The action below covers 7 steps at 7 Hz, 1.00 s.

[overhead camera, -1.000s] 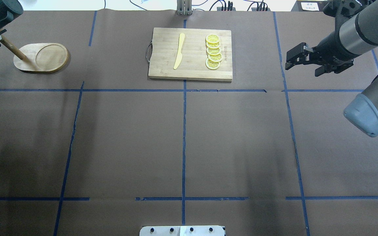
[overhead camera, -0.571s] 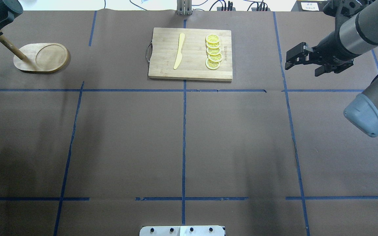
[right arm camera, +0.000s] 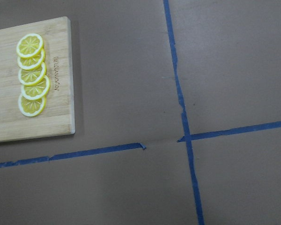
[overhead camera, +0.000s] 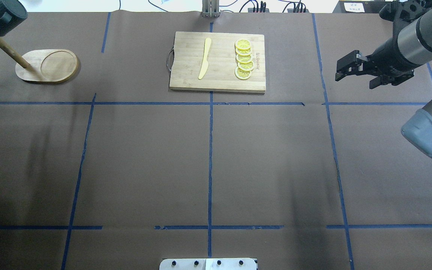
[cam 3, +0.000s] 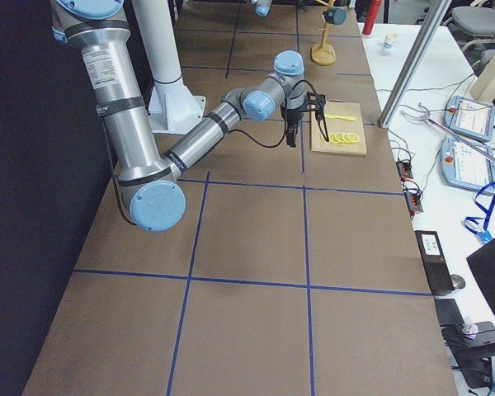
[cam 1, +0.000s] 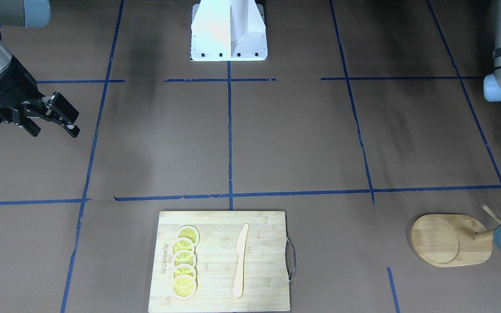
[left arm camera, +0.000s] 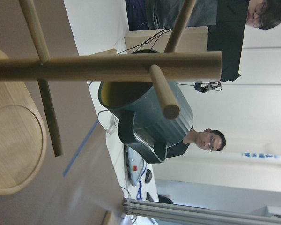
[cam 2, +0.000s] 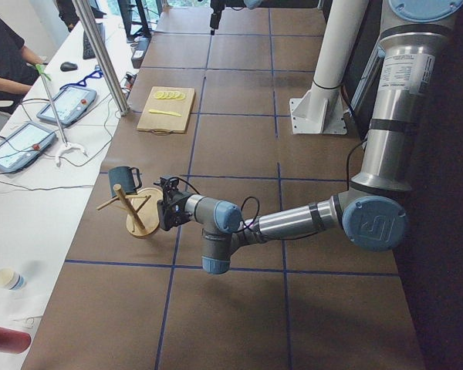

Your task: Hang cup on storage rack

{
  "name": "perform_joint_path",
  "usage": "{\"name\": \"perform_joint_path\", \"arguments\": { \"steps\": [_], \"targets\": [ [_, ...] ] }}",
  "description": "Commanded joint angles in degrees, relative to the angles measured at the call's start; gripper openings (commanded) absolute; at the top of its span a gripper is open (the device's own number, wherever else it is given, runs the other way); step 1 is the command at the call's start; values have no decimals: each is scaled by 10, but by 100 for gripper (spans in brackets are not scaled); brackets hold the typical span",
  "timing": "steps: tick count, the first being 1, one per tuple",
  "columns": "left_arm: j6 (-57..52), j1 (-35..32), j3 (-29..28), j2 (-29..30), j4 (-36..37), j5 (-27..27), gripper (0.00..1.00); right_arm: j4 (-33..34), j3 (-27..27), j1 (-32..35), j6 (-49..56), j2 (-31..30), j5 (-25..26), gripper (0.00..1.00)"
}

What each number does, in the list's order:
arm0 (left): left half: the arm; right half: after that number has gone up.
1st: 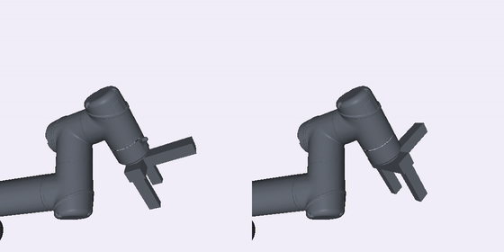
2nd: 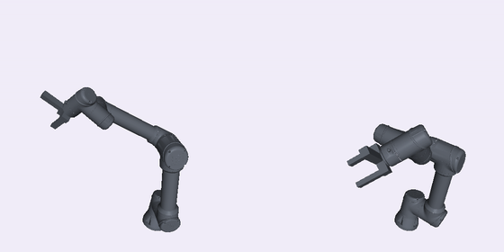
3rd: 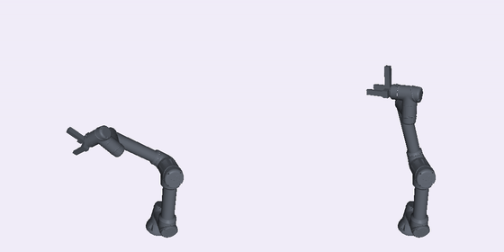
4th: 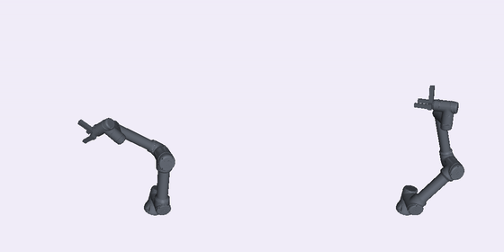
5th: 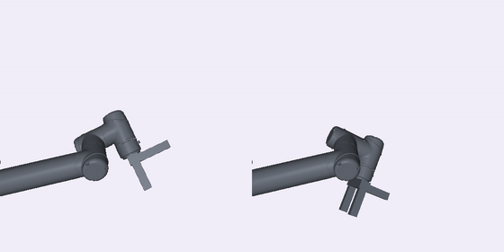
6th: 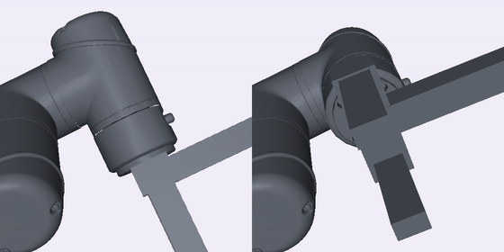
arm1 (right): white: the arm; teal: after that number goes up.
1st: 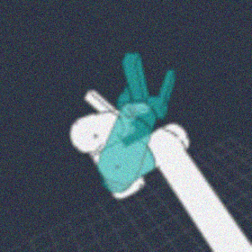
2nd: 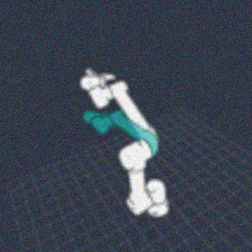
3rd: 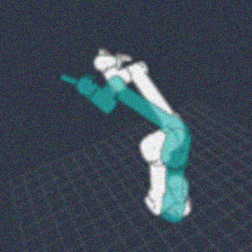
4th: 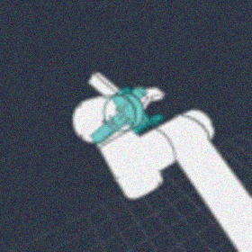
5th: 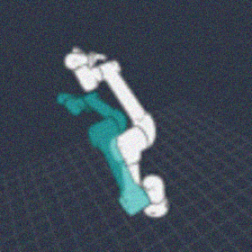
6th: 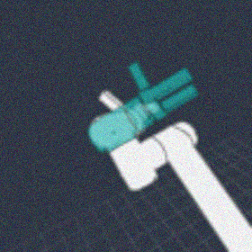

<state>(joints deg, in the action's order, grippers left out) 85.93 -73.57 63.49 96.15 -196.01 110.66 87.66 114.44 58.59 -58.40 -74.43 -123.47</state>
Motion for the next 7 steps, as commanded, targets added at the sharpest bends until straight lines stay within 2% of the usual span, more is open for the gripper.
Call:
{"name": "perform_joint_path", "arguments": {
  "steps": [1,3,4,5,7],
  "targets": [
    [-335,-55,1,3,174,40,100,1,-2,35,102,-43,-4,100],
    [-563,-68,13,-1,317,40,100,5,-4,98,259,-115,-17,100],
    [-620,-79,55,-2,424,63,100,5,-7,129,309,-146,-47,100],
    [-626,-83,128,-1,575,90,100,5,-10,162,358,-173,-69,100],
    [-675,-109,258,-3,825,174,99,5,-24,199,439,-210,-75,100]
  ]
}}
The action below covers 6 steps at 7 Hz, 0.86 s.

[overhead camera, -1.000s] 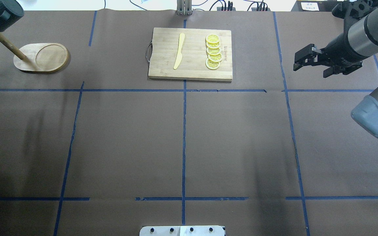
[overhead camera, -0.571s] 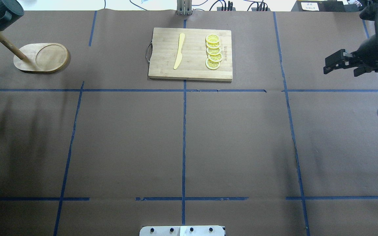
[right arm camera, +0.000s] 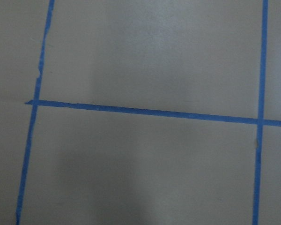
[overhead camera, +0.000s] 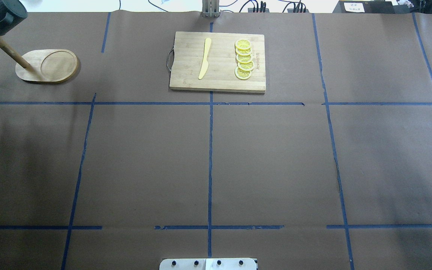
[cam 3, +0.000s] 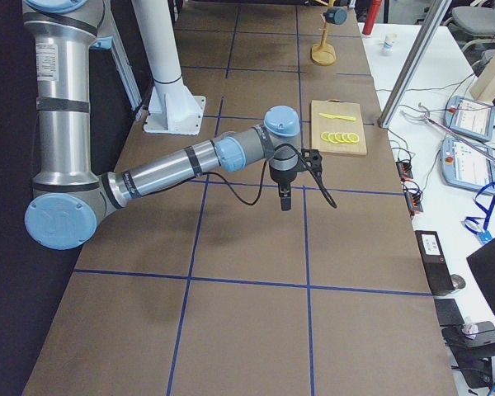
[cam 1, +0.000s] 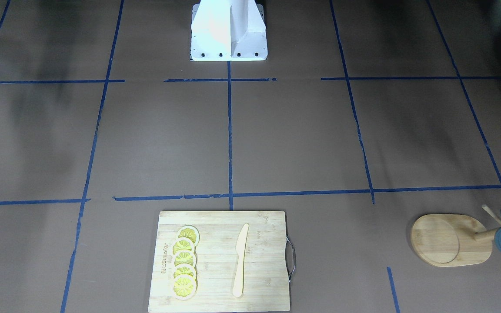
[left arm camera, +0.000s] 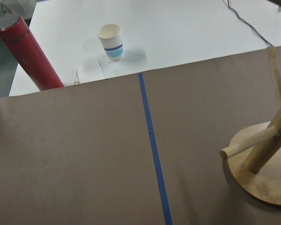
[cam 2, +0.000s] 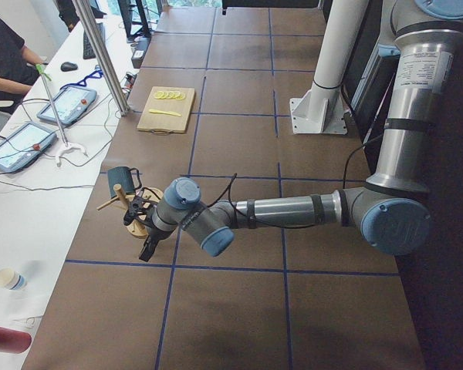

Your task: Hang cup on storage rack

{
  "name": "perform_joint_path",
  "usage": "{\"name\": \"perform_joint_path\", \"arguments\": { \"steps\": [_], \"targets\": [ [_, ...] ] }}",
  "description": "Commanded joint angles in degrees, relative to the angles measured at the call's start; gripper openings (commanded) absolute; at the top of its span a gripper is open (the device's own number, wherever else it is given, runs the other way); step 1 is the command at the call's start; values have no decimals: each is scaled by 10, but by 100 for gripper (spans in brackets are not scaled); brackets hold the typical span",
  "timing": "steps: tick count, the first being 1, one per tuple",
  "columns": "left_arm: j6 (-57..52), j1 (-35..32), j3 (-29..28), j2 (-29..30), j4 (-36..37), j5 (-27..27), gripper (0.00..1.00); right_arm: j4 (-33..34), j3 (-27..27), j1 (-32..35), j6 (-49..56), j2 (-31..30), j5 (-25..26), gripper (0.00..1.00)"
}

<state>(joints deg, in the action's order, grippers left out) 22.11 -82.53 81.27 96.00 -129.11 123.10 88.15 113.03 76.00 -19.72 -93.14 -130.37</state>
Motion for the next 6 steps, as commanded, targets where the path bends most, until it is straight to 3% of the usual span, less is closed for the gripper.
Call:
{"name": "perform_joint_path", "arguments": {
  "steps": [1,3,4,6],
  "targets": [
    [-136,-36,149,-43,269,58,99,0,-31,36,72,-26,-12,100],
    [-245,-74,265,-68,526,92,100,0,-61,65,138,-44,-19,100],
    [-246,-83,281,-93,580,115,100,0,-68,72,156,-56,-28,100],
    [-244,-85,296,-149,576,160,100,-1,-90,91,186,-57,-54,100]
  ]
}}
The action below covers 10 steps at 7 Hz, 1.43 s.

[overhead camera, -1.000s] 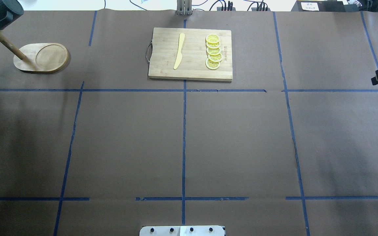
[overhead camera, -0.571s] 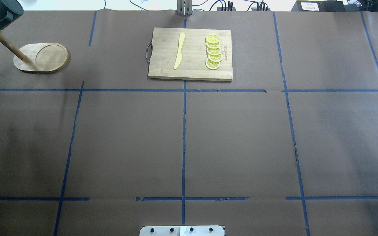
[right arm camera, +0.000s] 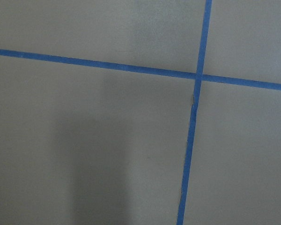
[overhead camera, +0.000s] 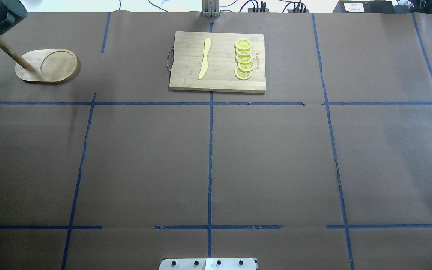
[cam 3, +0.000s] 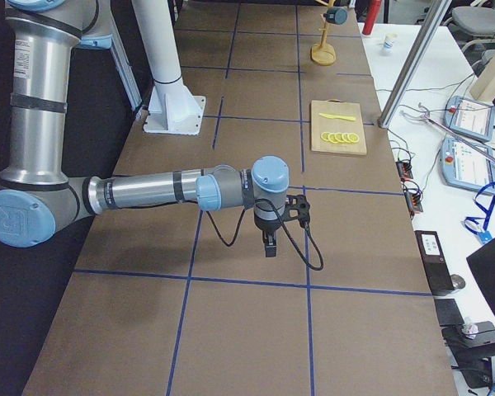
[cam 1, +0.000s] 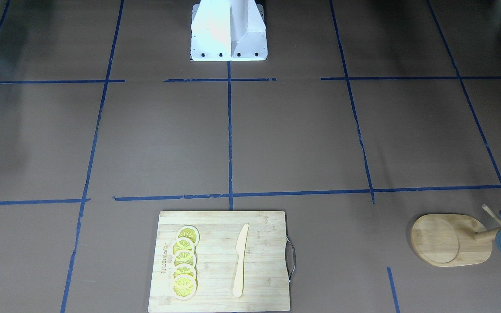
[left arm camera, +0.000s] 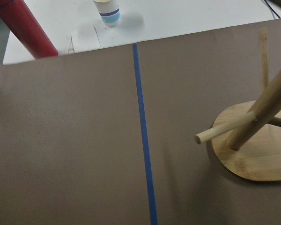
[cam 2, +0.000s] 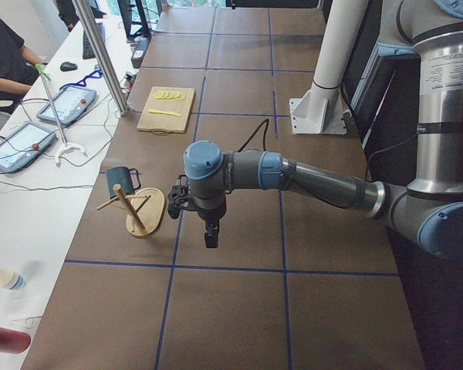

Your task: Hang cup on storage rack

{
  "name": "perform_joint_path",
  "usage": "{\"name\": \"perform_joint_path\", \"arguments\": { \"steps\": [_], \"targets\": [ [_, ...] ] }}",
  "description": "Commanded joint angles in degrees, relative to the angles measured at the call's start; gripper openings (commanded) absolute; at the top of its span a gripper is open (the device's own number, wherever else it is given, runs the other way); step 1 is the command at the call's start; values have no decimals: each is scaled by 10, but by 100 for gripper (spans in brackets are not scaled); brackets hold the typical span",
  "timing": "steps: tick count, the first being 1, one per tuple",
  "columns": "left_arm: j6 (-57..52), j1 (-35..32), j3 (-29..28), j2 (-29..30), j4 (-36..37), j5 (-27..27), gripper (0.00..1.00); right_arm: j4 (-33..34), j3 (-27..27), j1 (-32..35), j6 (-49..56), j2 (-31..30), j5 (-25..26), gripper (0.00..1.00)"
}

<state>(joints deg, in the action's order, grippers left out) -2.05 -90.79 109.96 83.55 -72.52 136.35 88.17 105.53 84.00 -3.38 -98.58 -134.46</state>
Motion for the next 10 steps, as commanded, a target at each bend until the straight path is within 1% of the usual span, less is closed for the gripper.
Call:
{"name": "perform_joint_path", "arguments": {
  "steps": [1,2,3,4,5,8,9,10],
  "targets": [
    [-5,-2,-2,-27,9,26,100,-1,-22,11,32,1,-12,100],
    [-4,0,-9,-26,-8,26,100,-3,-23,11,33,-2,-8,100],
    [-2,0,-50,-27,-81,26,100,-5,-24,11,33,-5,-10,100],
    [-1,0,-66,-28,-132,30,100,-4,-29,12,33,-5,-5,100],
    [-1,1,-71,-28,-133,25,100,-9,-50,14,34,-7,-7,100],
    [-1,-2,-69,-30,-129,9,100,-9,-54,16,33,-5,-7,100],
    [-2,-1,-71,-30,-129,-45,100,-10,-48,20,33,-8,-7,100],
    [-4,-2,-79,-31,-132,-59,100,-9,-54,20,33,-6,-4,100]
  ]
}}
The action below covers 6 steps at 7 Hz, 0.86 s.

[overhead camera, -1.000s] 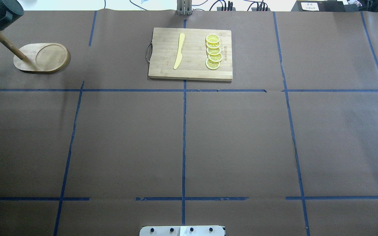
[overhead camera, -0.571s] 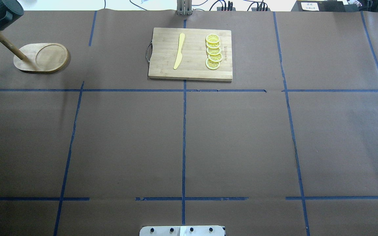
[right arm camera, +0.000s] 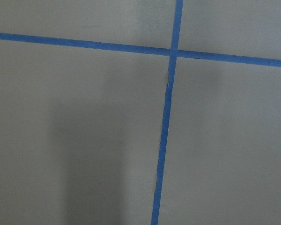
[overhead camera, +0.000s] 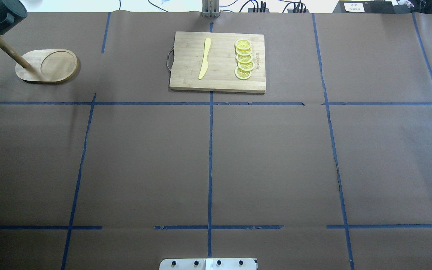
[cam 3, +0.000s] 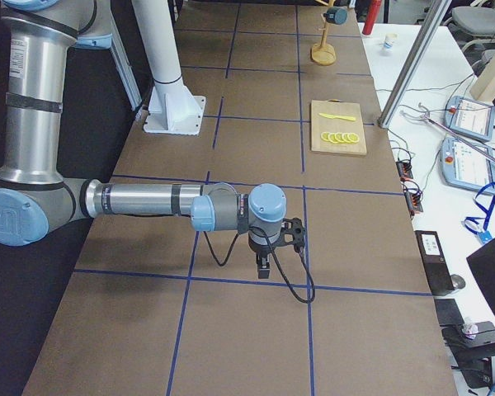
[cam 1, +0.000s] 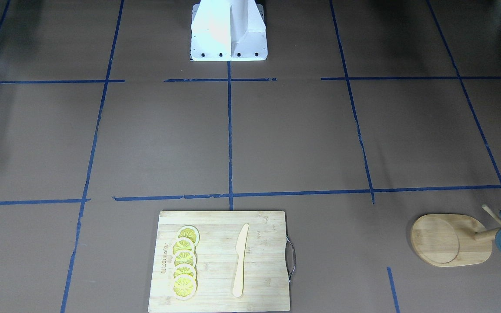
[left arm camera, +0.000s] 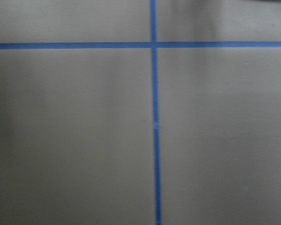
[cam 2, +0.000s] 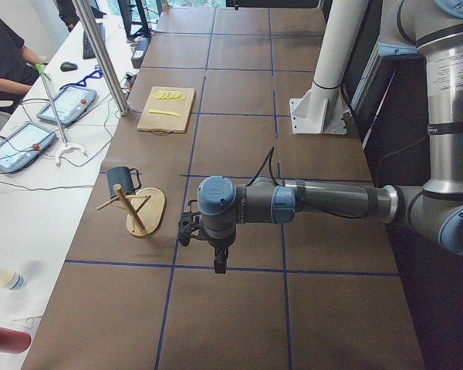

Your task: Hang cup on storage rack

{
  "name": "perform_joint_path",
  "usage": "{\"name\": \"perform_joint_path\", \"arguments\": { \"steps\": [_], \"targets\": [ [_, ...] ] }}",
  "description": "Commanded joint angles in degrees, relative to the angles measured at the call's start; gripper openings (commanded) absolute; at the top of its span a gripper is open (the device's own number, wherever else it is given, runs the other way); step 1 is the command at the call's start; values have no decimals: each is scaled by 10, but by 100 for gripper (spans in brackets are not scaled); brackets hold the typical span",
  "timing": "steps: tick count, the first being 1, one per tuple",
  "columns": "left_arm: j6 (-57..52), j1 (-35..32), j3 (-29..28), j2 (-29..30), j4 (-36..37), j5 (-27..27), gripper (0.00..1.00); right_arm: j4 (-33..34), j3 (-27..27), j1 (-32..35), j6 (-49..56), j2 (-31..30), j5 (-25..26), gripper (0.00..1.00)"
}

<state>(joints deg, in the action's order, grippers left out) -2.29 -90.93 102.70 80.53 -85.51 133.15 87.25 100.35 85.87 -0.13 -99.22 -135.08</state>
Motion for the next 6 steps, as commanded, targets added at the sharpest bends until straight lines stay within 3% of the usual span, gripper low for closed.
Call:
{"name": "perform_joint_path", "arguments": {
  "steps": [1,6],
  "targets": [
    [-1,0,-9,-13,-3,15,100,1,-2,2,0,9,3,100],
    [-2,1,-12,-12,0,23,100,29,0,8,0,26,2,100]
  ]
}}
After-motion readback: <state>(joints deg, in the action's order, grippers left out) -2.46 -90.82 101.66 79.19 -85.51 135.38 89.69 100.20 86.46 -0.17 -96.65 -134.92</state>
